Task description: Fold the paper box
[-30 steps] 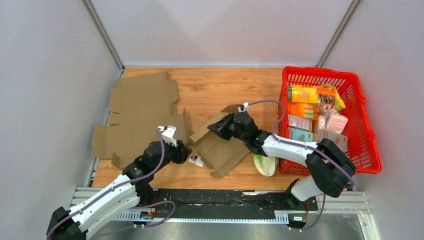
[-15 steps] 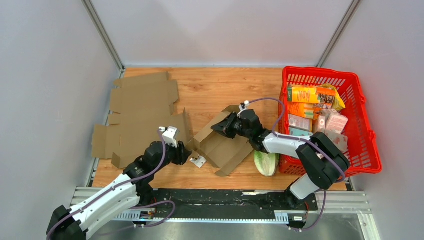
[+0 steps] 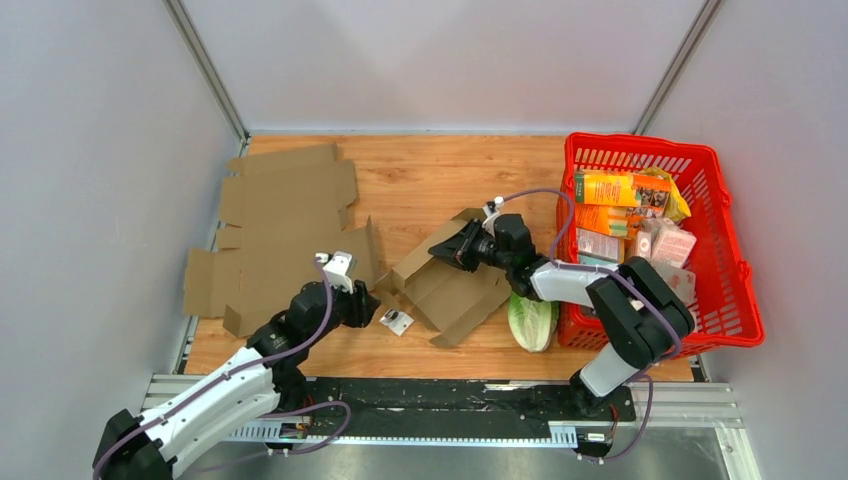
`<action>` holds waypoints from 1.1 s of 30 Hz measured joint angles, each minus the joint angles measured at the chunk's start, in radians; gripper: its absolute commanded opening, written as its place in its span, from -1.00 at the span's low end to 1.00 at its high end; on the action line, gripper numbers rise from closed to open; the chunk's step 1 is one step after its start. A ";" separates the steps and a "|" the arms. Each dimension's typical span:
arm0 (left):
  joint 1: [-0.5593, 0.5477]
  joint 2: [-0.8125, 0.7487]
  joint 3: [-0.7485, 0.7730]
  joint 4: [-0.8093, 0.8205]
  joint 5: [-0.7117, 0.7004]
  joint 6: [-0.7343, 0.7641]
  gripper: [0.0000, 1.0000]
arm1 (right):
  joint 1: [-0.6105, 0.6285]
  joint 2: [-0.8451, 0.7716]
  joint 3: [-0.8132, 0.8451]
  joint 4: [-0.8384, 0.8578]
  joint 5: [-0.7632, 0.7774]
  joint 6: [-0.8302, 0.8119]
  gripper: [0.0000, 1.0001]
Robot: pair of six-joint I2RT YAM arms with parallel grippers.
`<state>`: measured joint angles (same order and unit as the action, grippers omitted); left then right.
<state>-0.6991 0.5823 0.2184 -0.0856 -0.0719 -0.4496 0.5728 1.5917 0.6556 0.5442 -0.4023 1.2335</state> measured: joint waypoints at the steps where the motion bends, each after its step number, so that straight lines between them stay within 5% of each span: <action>1: 0.000 0.010 0.002 -0.006 -0.014 0.000 0.04 | -0.007 0.007 0.002 0.003 -0.009 0.000 -0.71; 9: 0.000 0.072 0.035 -0.029 -0.046 -0.021 0.03 | -0.107 0.063 0.091 -0.083 -0.120 -0.093 -0.71; 16: 0.000 -0.026 0.062 -0.083 -0.057 -0.042 0.03 | -0.089 -0.004 0.142 -0.207 -0.138 -0.141 -0.70; 26: 0.000 -0.220 0.146 -0.192 -0.118 -0.069 0.04 | 0.014 -0.085 0.233 -0.203 -0.144 -0.076 -0.71; 33: 0.000 -0.240 0.188 -0.246 -0.159 -0.074 0.04 | 0.004 0.055 0.330 -0.059 -0.175 0.039 -0.74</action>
<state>-0.6991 0.3420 0.4061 -0.3321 -0.2306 -0.5240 0.5766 1.6470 0.9855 0.4854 -0.5774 1.2724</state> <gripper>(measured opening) 0.521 0.142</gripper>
